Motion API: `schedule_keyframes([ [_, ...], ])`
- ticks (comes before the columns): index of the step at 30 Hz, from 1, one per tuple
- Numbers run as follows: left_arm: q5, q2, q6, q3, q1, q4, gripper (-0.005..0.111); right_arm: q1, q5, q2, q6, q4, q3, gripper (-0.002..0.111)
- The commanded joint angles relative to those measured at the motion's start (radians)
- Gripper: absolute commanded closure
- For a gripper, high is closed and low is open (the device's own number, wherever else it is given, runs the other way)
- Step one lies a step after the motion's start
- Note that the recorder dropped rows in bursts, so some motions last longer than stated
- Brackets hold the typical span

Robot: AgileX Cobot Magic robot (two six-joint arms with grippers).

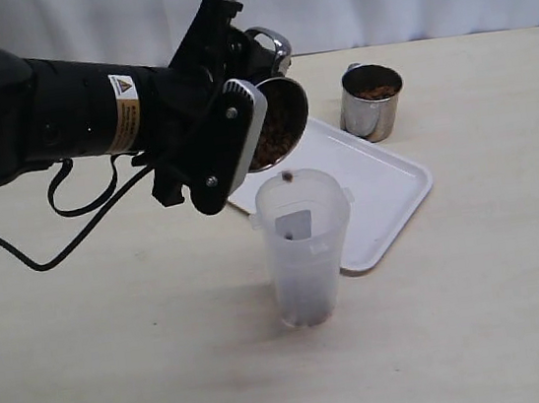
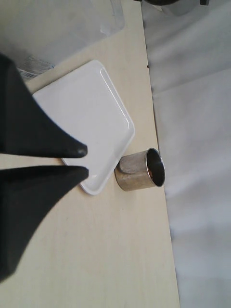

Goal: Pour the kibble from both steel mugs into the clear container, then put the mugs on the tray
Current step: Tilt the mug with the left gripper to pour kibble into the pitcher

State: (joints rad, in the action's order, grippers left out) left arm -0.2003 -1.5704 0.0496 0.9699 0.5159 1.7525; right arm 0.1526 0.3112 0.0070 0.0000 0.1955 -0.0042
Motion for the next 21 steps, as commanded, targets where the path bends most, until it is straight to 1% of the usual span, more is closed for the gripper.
schedule_keyframes([
  [1, 0.001, 0.005, -0.002, 0.01, 0.009, -0.012, 0.107, 0.002, -0.015, 0.001, -0.007, 0.002, 0.004, 0.103],
  [21, -0.019, 0.007, -0.005, 0.021, 0.009, -0.012, 0.107, 0.002, -0.015, 0.001, -0.007, 0.002, 0.004, 0.103],
])
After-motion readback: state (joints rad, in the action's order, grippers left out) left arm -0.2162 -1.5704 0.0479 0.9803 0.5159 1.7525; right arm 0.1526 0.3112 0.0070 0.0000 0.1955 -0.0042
